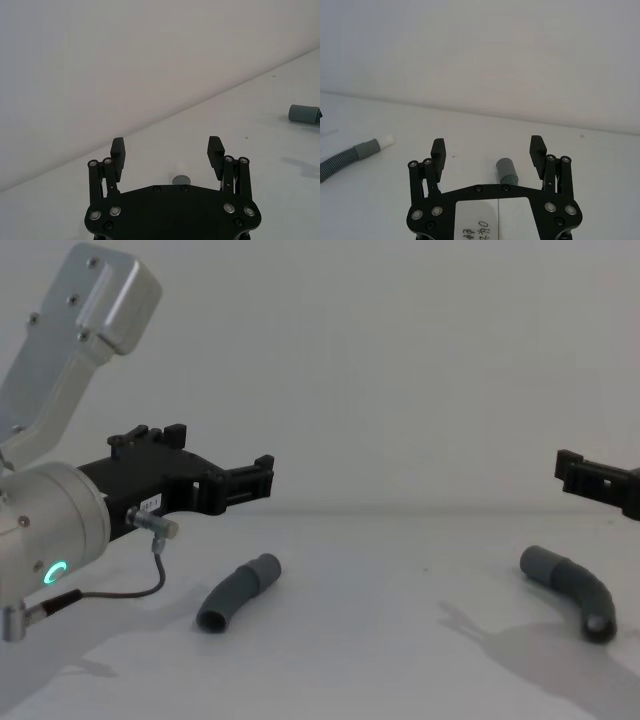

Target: Use both hands to pick up one end of the pipe from the table, align the ends, and insert them.

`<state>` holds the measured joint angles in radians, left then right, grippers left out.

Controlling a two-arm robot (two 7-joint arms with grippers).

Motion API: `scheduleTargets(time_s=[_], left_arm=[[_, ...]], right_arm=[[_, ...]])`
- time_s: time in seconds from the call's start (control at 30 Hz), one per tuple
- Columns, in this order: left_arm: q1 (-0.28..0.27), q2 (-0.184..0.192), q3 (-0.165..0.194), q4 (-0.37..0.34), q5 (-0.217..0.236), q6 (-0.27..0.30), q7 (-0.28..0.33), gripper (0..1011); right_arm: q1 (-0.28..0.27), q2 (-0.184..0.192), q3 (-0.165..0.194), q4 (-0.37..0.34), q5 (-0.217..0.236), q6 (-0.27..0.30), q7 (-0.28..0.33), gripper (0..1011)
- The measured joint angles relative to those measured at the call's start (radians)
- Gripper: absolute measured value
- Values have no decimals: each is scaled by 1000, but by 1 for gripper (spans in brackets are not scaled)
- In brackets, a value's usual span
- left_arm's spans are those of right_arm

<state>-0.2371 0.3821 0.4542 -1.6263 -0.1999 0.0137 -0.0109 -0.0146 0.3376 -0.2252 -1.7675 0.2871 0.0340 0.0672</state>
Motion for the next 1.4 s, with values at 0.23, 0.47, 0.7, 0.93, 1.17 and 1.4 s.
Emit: scheduleTargets(time_s=[0.23, 0.47, 0.7, 0.93, 1.17, 1.4], left_arm=[[0, 0, 0, 0, 0, 0, 0, 1001], [0, 0, 0, 0, -1, 0, 0, 1001], [0, 0, 0, 0, -1, 0, 0, 1001], [0, 0, 0, 0, -1, 0, 0, 1001], [0, -4, -4, -3, -11, 21, -8, 1001], [-3, -8, -14, -16, -46, 96, -30, 1001]], right_arm=[[0, 0, 0, 0, 0, 0, 0, 1001], [0, 0, -1, 0, 0, 0, 0, 1001], [0, 0, -1, 1, 0, 0, 0, 1001], [0, 0, -1, 1, 0, 0, 0, 1001], [0, 0, -1, 1, 0, 0, 0, 1001], [0, 0, -1, 1, 0, 0, 0, 1001]])
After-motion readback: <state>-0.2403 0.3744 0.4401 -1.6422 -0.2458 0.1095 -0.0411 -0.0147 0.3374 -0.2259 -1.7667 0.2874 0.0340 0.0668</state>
